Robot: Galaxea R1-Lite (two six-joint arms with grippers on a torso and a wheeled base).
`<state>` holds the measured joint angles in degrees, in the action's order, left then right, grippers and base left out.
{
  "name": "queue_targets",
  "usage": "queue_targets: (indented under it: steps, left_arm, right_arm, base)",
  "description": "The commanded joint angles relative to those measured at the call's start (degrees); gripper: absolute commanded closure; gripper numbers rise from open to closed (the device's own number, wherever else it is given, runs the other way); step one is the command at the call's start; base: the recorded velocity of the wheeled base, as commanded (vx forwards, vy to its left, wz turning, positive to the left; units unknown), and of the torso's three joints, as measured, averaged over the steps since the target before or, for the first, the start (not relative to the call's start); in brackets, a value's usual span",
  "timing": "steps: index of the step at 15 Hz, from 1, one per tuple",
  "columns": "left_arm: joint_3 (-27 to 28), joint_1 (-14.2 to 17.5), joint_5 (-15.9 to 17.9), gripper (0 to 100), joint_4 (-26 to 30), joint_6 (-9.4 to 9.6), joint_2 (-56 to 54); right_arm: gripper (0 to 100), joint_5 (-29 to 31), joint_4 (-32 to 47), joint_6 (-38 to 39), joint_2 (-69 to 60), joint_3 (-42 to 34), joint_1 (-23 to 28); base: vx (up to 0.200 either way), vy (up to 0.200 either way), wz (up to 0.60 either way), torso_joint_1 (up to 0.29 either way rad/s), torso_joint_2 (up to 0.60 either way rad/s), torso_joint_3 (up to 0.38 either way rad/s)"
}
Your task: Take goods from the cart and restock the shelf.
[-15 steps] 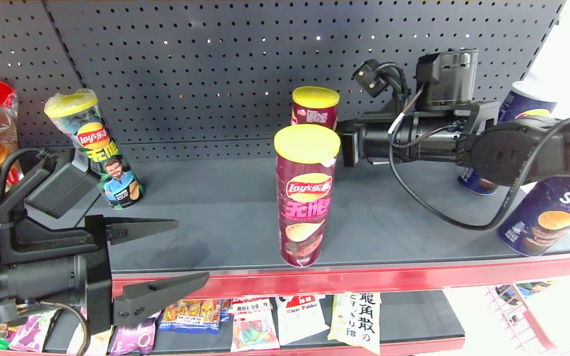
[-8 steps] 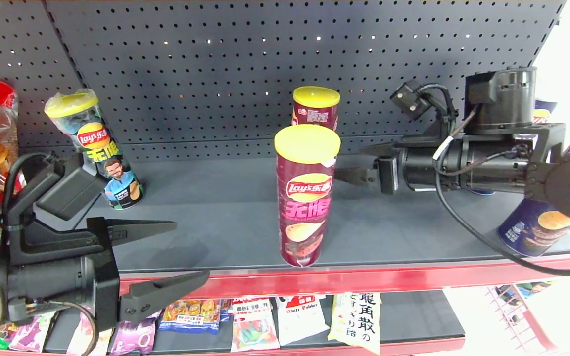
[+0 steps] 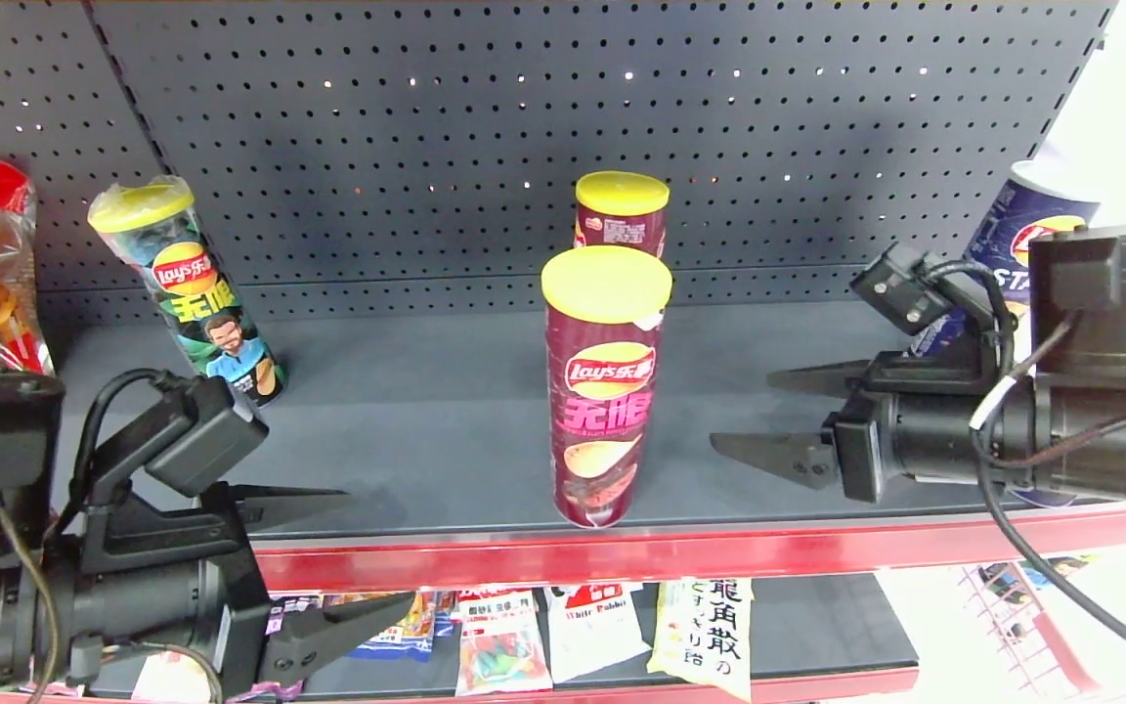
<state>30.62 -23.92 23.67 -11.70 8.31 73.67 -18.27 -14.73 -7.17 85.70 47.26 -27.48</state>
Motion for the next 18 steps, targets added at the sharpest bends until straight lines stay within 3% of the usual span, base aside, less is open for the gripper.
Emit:
queue_targets:
  steps: [1, 3, 4, 6, 9, 11, 15, 18]
  left_arm:
    - [0.67, -0.6, -0.91, 0, -0.07, 1.97, 5.61]
    - [1.11, -0.6, -1.79, 0, -0.07, 2.23, 6.75]
    - [2.51, -0.78, -4.34, 0, -0.07, 2.23, 8.42]
    - [6.64, -2.27, -5.39, 0, -1.3, 2.15, 11.32]
    - [10.95, -5.0, -8.38, 0, -3.06, 1.79, 15.63]
    - [12.44, -5.96, -8.47, 0, -3.06, 1.79, 17.21]
    - [15.52, -6.32, -10.58, 0, -3.15, 2.06, 20.38]
    - [16.22, -6.4, -11.02, 0, -3.15, 2.06, 20.99]
  right_arm:
    - [0, -0.1, -0.04, 0.14, -11.34, -5.87, -2.14]
    - [0, -0.27, 0.05, 0.22, -16.88, -8.42, -2.14]
    - [0, -0.27, 0.05, 0.31, -21.98, -9.38, -2.14]
    - [0, 0.17, 0.14, 1.37, -27.16, -9.56, -2.14]
    - [0, 5.53, 0.58, 5.06, -33.58, -8.85, -1.44]
    - [0, 6.94, 0.58, 6.2, -34.46, -7.27, 1.37]
    - [0, 6.67, 0.58, 9.1, -34.28, -4.37, 11.83]
    - [0, 6.67, 0.66, 9.28, -34.55, -4.46, 12.45]
  base:
    - [0.0, 0.0, 0.0, 0.0, 0.0, 0.0]
    - [0.0, 0.0, 0.0, 0.0, 0.0, 0.0]
    - [0.0, 0.0, 0.0, 0.0, 0.0, 0.0]
    - [0.0, 0.0, 0.0, 0.0, 0.0, 0.0]
    - [0.0, 0.0, 0.0, 0.0, 0.0, 0.0]
    - [0.0, 0.0, 0.0, 0.0, 0.0, 0.0]
    - [0.0, 0.0, 0.0, 0.0, 0.0, 0.0]
    - [0.0, 0.0, 0.0, 0.0, 0.0, 0.0]
